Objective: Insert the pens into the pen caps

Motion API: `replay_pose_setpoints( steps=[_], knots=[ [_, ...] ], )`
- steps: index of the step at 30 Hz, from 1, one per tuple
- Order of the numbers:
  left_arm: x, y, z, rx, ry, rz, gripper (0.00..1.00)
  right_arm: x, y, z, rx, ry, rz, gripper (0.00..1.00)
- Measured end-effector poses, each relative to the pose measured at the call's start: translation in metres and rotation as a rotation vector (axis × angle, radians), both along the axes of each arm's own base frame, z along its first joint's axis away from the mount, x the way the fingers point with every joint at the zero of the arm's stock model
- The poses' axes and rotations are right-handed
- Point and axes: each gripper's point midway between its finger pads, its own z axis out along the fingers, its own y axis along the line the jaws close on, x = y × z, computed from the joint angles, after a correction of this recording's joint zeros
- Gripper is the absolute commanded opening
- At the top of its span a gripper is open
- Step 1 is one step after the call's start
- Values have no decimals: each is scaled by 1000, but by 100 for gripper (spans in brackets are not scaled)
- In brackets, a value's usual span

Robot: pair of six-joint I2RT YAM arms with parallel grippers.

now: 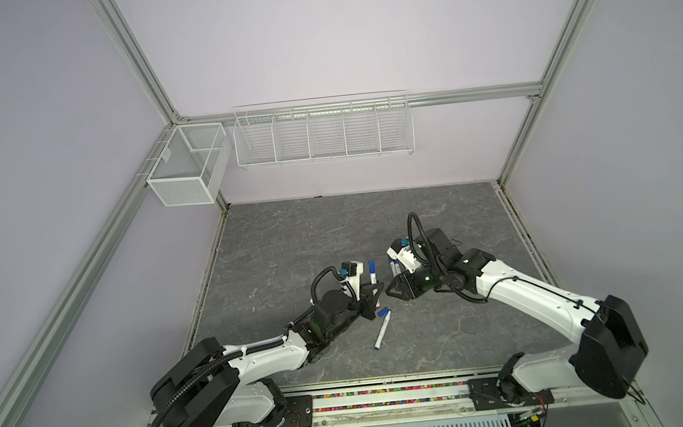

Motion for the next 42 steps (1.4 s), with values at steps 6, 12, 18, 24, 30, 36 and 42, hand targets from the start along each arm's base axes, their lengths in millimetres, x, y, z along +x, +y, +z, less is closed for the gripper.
replay_pose_setpoints(
  steps=[6, 12, 18, 24, 30, 36, 42],
  knots=[
    [4, 0, 0, -12, -1, 18, 0, 2, -1, 9, 15, -35, -10, 45],
    [5, 0, -1, -12, 3, 23, 0, 8, 10, 27, 71, -96, -2, 45],
    [5, -1, 0, -15, 1, 23, 0, 20, 32, 57, 153, -148, 22, 45],
    [5, -2, 4, -23, -5, 21, 0, 24, 56, 44, 155, -116, 54, 43],
    [4, -3, 6, -28, -9, 17, 0, 25, 58, 38, 146, -100, 45, 33],
    [3, -4, 9, -42, -15, 11, 10, 29, 58, 39, 141, -124, 37, 17],
    [3, -3, 11, -38, -24, 10, 100, 33, 56, 38, 135, -118, 11, 13]
  ],
)
